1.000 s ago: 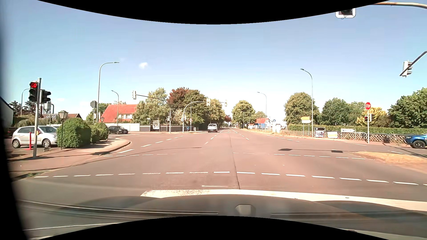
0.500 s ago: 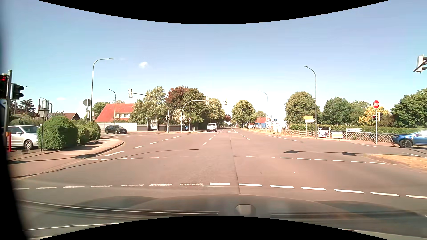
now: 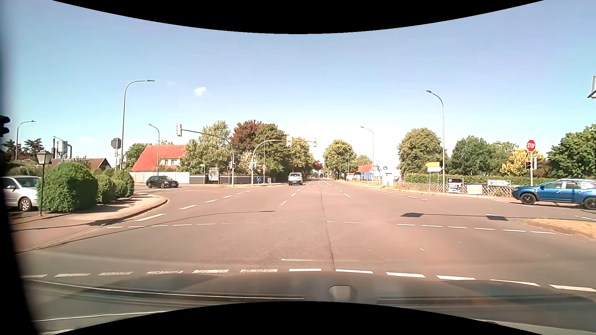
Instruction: Follow the waypoints while adhering to traffic rules and regulations
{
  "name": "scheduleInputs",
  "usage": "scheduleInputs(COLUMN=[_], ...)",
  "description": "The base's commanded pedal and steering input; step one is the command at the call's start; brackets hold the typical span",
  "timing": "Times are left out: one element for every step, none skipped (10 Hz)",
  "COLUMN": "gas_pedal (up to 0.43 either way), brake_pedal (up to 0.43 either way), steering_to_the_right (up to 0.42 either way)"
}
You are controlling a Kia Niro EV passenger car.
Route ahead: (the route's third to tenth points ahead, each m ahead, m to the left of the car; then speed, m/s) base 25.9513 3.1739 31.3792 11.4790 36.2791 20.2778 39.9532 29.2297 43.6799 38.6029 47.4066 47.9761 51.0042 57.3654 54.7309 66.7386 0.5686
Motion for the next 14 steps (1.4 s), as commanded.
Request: scheduleInputs(gas_pedal=[0.000, 0.000, 0.000, 0.000, 0.000, 0.000, 0.000, 0.000, 0.000, 0.000, 0.000, 0.000, 0.000, 0.000], brake_pedal=[0.220, 0.195, 0.195, 0.195, 0.195, 0.195, 0.207, 0.238, 0.250, 0.244, 0.244, 0.268, 0.287, 0.299], steering_to_the_right=[0.010, 0.010, 0.009, 0.009, 0.009, 0.009, 0.009, 0.008, 0.008, 0.008, 0.008, 0.008, 0.008, 0.008])
